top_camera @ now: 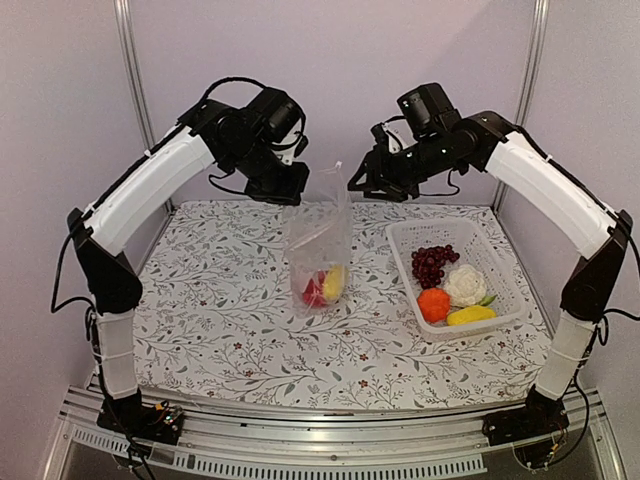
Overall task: Place the food in the zip-top bag and seal the zipper
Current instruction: Adjust the zipper food storage bag at the center of the board, then pick up the fake vegetable from the bin.
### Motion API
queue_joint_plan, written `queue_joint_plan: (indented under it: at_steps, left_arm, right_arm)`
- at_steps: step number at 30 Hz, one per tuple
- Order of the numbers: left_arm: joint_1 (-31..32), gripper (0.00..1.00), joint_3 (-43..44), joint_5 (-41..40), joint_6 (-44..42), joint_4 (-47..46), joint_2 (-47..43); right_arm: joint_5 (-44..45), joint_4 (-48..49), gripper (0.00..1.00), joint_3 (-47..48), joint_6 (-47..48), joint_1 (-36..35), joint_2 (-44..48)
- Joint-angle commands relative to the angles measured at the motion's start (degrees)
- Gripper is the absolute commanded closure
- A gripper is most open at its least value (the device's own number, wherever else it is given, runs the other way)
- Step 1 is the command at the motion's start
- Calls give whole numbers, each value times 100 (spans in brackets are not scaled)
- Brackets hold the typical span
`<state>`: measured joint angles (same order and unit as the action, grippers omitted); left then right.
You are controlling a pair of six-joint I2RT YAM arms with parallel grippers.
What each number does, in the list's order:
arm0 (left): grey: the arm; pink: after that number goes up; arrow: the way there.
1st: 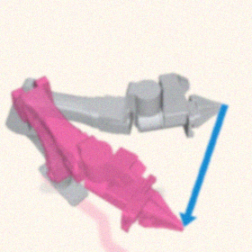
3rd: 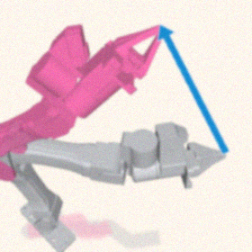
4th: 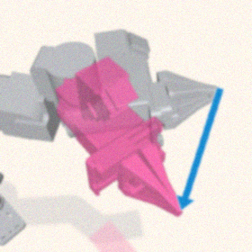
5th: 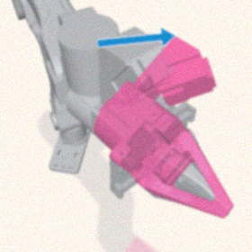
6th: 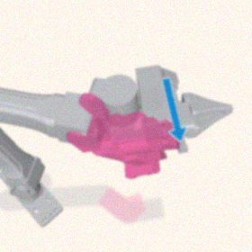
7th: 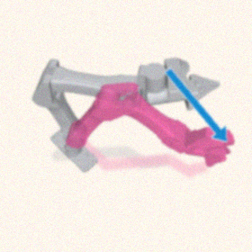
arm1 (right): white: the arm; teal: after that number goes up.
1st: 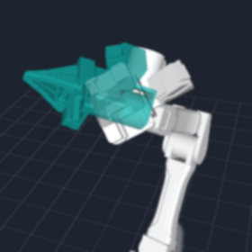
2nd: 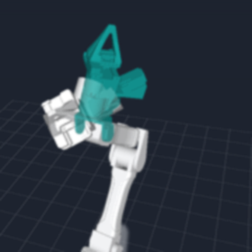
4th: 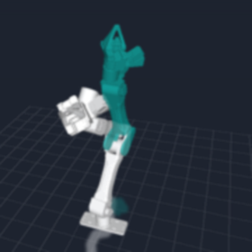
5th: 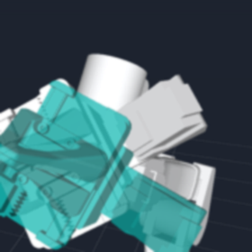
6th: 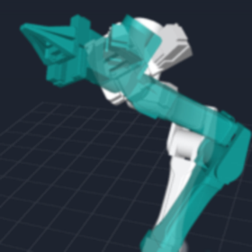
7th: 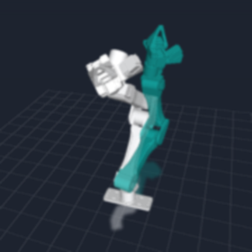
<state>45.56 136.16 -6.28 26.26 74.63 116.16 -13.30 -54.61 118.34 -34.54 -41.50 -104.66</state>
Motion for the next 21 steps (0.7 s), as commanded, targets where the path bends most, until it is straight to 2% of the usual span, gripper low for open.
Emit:
queue_joint_plan:
  at_steps: [1, 6, 11, 16, 21]
  left_arm:
    - [-317, 100, 103, -485, -177, 217, -312]
    - [-433, 100, 94, -463, -385, 186, -480]
    - [-421, 100, -423, 190, -369, -128, -355]
    - [-343, 100, -520, 204, -327, -386, -103]
    - [-346, 100, -593, 296, -361, -421, 3]
  right_arm:
    - [-617, 41, 56, -216, -138, 552, 510]
    - [-89, -251, 51, -1214, 444, 1208, 991]
    - [271, -43, 40, -2782, 825, 1546, 1432]
    - [88, 259, 33, -3937, 736, 1611, 1579]
    - [125, 364, 28, -4587, 850, 1614, 1495]
